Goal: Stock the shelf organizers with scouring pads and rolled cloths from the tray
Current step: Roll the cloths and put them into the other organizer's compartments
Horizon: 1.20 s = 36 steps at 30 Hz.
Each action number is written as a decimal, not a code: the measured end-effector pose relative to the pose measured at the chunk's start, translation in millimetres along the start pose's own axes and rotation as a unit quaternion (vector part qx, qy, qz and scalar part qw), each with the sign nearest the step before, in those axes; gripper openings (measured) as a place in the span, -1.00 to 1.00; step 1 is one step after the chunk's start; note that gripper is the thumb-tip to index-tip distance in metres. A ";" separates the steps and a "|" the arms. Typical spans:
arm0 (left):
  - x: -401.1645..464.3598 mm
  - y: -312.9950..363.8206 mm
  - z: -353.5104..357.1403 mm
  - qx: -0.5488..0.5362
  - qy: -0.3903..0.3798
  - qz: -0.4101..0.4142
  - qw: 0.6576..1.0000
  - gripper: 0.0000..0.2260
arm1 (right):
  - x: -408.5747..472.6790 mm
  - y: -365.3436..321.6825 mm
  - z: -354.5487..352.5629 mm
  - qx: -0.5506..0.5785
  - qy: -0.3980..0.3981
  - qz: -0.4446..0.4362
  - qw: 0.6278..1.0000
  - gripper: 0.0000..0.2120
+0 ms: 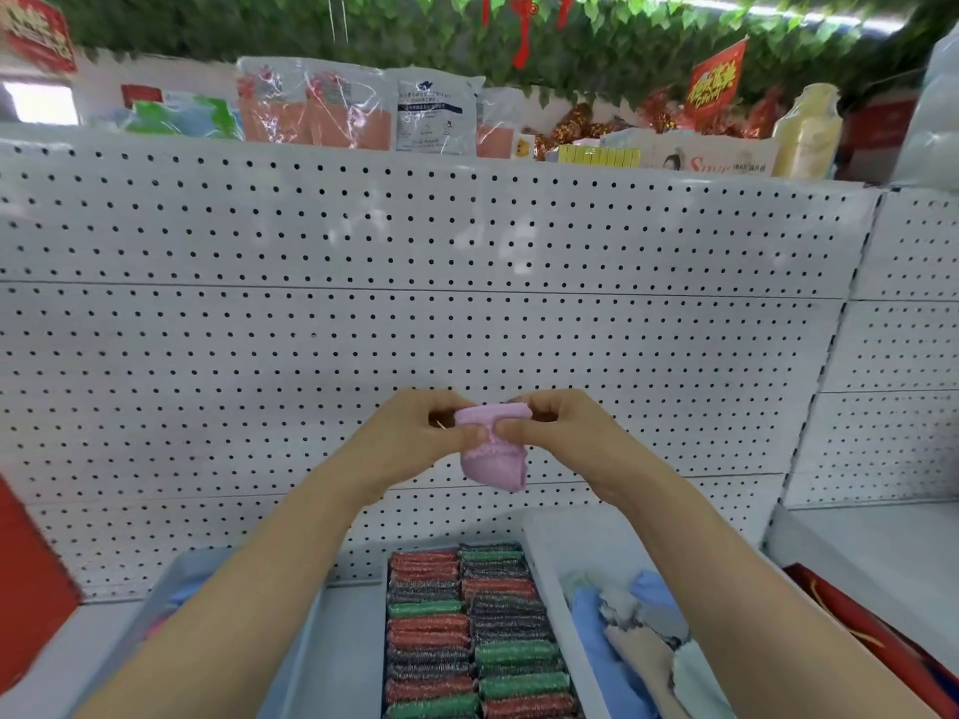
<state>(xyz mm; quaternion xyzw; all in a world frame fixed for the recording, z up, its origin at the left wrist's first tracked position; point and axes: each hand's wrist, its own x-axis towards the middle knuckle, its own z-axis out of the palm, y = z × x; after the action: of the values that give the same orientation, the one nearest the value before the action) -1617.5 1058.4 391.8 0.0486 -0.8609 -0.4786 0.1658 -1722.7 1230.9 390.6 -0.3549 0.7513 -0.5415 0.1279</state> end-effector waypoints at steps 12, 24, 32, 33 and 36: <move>5.3 3.3 26.4 -0.189 0.040 -0.037 0.980 -0.86 | 6.3 8.5 -12.7 0.143 -0.044 0.027 0.988 -0.85; 13.1 -1.7 54.2 -0.386 0.125 -0.033 0.913 -0.83 | 25.1 29.9 -14.9 0.355 -0.104 0.024 0.929 -0.82; 13.5 -32.0 26.5 -0.211 0.204 0.013 0.956 -0.83 | 42.1 23.2 19.1 0.275 -0.061 0.017 0.959 -0.76; 11.6 -38.1 18.9 -0.184 0.198 0.017 0.963 -0.81 | 45.4 22.2 26.2 0.237 -0.059 0.029 0.969 -0.73; 2.2 -67.2 -10.7 -0.108 0.174 0.008 0.979 -0.75 | 59.4 20.0 57.5 0.087 -0.097 0.064 0.989 -0.78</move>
<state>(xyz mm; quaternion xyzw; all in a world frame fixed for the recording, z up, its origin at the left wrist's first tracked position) -1621.1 1013.1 341.1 0.1062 -0.7623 -0.5520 0.3209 -1740.0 1152.6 362.0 -0.3443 0.7064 -0.5586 0.2652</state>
